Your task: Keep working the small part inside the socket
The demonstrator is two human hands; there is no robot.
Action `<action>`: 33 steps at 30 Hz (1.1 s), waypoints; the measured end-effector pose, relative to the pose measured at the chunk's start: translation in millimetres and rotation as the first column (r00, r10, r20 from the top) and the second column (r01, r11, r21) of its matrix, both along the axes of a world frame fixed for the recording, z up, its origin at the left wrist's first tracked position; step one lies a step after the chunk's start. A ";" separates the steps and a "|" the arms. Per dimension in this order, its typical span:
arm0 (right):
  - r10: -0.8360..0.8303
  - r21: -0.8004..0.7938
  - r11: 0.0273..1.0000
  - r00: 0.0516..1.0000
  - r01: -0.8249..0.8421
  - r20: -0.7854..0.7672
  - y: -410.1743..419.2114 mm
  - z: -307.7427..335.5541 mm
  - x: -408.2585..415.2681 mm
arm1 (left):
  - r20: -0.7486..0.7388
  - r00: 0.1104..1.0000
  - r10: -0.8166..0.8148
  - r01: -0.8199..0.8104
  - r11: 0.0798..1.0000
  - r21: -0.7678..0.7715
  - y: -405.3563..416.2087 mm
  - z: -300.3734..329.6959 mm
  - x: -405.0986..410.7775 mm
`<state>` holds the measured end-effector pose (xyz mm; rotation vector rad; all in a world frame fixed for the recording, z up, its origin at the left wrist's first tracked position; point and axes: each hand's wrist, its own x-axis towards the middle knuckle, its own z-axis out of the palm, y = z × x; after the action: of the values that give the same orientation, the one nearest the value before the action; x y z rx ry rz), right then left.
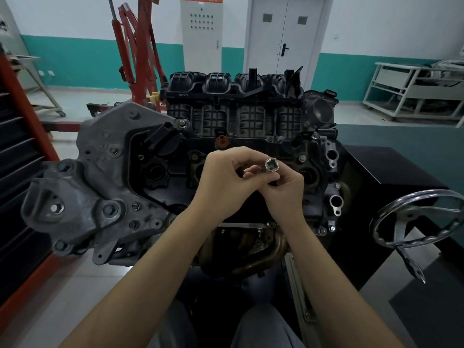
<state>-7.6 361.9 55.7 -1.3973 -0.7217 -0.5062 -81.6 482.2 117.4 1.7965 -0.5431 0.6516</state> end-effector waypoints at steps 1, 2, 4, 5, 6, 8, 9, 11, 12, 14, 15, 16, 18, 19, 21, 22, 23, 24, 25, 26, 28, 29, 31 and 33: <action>-0.002 -0.012 1.000 1.000 0.002 0.012 -0.2 0.0 0.0 | 0.005 1.000 0.015 -0.015 1.000 0.015 0.6 0.6 0.0; -0.005 -0.030 1.000 1.000 0.005 0.029 -0.7 -0.1 -0.2 | 0.002 1.000 0.012 -0.012 1.000 0.018 1.5 1.0 0.1; 0.001 -0.047 0.999 0.999 0.001 0.042 -1.5 -0.1 -1.4 | -0.026 0.998 -0.049 0.049 0.999 -0.020 3.6 1.0 -0.3; 0.001 -0.044 0.999 0.999 0.000 0.036 -1.5 0.2 -1.6 | -0.040 0.996 -0.086 0.084 0.996 -0.042 4.2 1.0 -1.0; -0.001 -0.037 0.999 1.000 0.002 0.028 -1.4 0.4 -1.9 | -0.051 0.993 -0.111 0.108 0.993 -0.055 4.2 0.9 -1.7; -0.005 -0.014 1.000 1.000 0.006 0.007 0.0 0.2 -2.1 | -0.052 0.994 -0.094 0.092 0.995 -0.043 3.2 1.3 -2.4; -0.006 -0.002 1.000 1.000 0.006 -0.004 0.5 0.2 -1.8 | -0.041 0.997 -0.059 0.058 0.998 -0.031 2.2 2.1 -2.6; -0.009 0.003 1.000 1.000 0.009 -0.004 0.5 -0.4 -1.0 | -0.020 1.000 0.000 0.000 1.000 -0.017 1.1 3.4 -1.7; -0.009 -0.005 1.000 1.000 0.009 0.005 -0.2 -0.6 -0.7 | -0.013 1.000 0.014 -0.014 1.000 -0.006 0.8 3.8 -1.1; -0.010 -0.030 0.999 0.999 0.011 0.039 -1.8 -0.5 -0.4 | -0.013 1.000 0.004 -0.004 1.000 0.004 0.9 4.7 -0.7; -0.015 -0.043 0.999 0.999 0.017 0.051 -2.3 -0.5 -0.4 | -0.026 0.999 -0.033 0.033 0.999 -0.010 1.5 4.7 -0.7; -0.022 -0.050 0.998 0.998 0.024 0.053 -2.3 -0.2 -0.4 | -0.041 0.996 -0.082 0.080 0.996 -0.032 2.4 4.5 -0.8; -0.026 -0.047 0.998 0.999 0.028 0.040 -1.3 -0.8 0.3 | -0.071 0.984 -0.163 0.158 0.985 -0.064 3.3 3.9 -1.3; -0.027 -0.037 0.999 0.999 0.028 0.028 -0.3 -1.6 0.8 | -0.080 0.982 -0.171 0.167 0.984 -0.063 3.3 3.4 -1.1; -0.009 -0.007 1.000 1.000 0.009 -0.002 0.8 -2.7 1.0 | -0.059 0.992 -0.109 0.107 0.993 -0.045 1.6 2.2 -0.9; -0.002 0.004 1.000 1.000 0.002 -0.009 0.5 -2.5 0.8 | -0.037 0.998 -0.060 0.059 0.998 -0.032 0.6 1.9 -1.2; -0.004 0.007 1.000 1.000 0.004 -0.009 0.1 -2.6 1.0 | -0.019 1.000 -0.018 0.018 1.000 -0.019 -0.5 1.4 -1.7; -0.005 -0.003 1.000 1.000 0.005 0.001 -0.7 -2.5 1.2 | -0.007 1.000 0.007 -0.007 1.000 -0.010 -1.3 1.3 -2.1; -0.007 -0.020 1.000 1.000 0.008 0.018 -1.7 -2.2 1.2 | -0.002 1.000 0.016 -0.016 1.000 -0.006 -1.7 1.6 -2.5; -0.003 -0.036 0.999 0.999 0.004 0.035 -2.4 -1.7 0.6 | -0.010 1.000 0.006 -0.006 1.000 -0.013 -1.2 2.3 -2.6; 0.010 -0.056 0.998 0.999 -0.008 0.046 -2.8 -1.0 -1.0 | -0.046 0.996 -0.071 0.068 0.996 -0.053 1.3 3.5 -2.5; 0.009 -0.053 0.999 0.999 -0.006 0.039 -2.4 -0.5 -1.3 | -0.063 0.991 -0.114 0.110 0.992 -0.066 2.1 4.0 -2.8; -0.004 -0.033 0.999 1.000 0.005 0.015 -1.5 -0.7 -1.0 | -0.085 0.986 -0.144 0.140 0.989 -0.051 1.9 4.6 -3.5; -0.011 -0.017 1.000 1.000 0.011 -0.005 -0.8 -1.1 -0.5 | -0.076 0.994 -0.075 0.074 0.997 -0.008 0.5 4.5 -3.5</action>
<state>-8.0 361.1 54.6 -1.4186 -0.7163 -0.5056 -85.2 482.7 121.9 1.7798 -0.5534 0.5308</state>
